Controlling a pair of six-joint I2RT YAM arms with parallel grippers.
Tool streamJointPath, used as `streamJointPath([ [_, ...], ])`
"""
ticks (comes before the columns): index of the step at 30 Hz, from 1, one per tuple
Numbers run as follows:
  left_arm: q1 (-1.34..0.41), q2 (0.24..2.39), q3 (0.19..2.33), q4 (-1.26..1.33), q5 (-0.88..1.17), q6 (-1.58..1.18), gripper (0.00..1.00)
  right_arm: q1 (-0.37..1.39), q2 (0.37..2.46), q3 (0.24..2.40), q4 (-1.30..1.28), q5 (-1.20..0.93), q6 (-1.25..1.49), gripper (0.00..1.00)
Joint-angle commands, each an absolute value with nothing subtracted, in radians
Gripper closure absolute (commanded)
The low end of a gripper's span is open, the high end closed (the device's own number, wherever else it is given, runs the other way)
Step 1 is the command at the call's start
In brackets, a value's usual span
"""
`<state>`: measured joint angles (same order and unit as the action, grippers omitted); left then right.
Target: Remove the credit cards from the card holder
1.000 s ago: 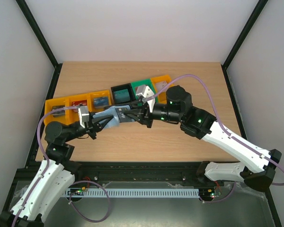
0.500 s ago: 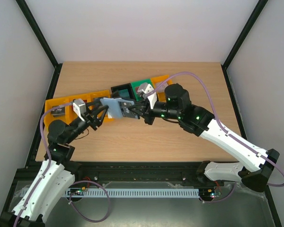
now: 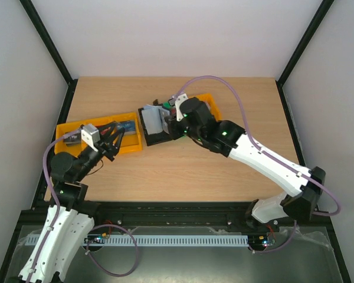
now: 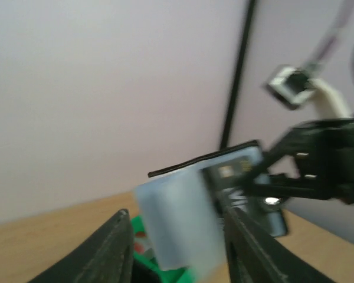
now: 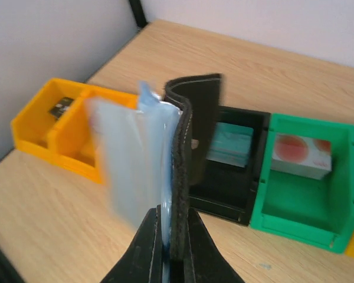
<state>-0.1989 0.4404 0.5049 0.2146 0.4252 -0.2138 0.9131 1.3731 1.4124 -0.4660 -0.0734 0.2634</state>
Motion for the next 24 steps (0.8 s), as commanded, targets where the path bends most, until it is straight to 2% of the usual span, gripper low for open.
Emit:
streamJointPath([
  [1,-0.239,0.473,0.504,0.271,0.711,-0.327,0.6,0.991,1.459,1.516,-0.566,0.2,0.341,0.98],
  [3,-0.285,0.493,0.506,0.248,0.715,-0.312,0.65,1.025,1.515,1.57,-0.601,0.239,0.341,0.98],
  [8,-0.355,0.564,0.46,0.275,0.64,-0.414,0.68,1.043,1.551,1.588,-0.511,0.016,0.347,0.98],
  [11,-0.359,0.579,0.428,0.296,0.593,-0.478,0.72,1.043,1.542,1.575,-0.478,-0.035,0.349,0.98],
  [24,-0.299,0.582,0.389,0.315,0.577,-0.585,0.71,1.021,1.47,1.461,-0.317,-0.337,0.316,0.98],
])
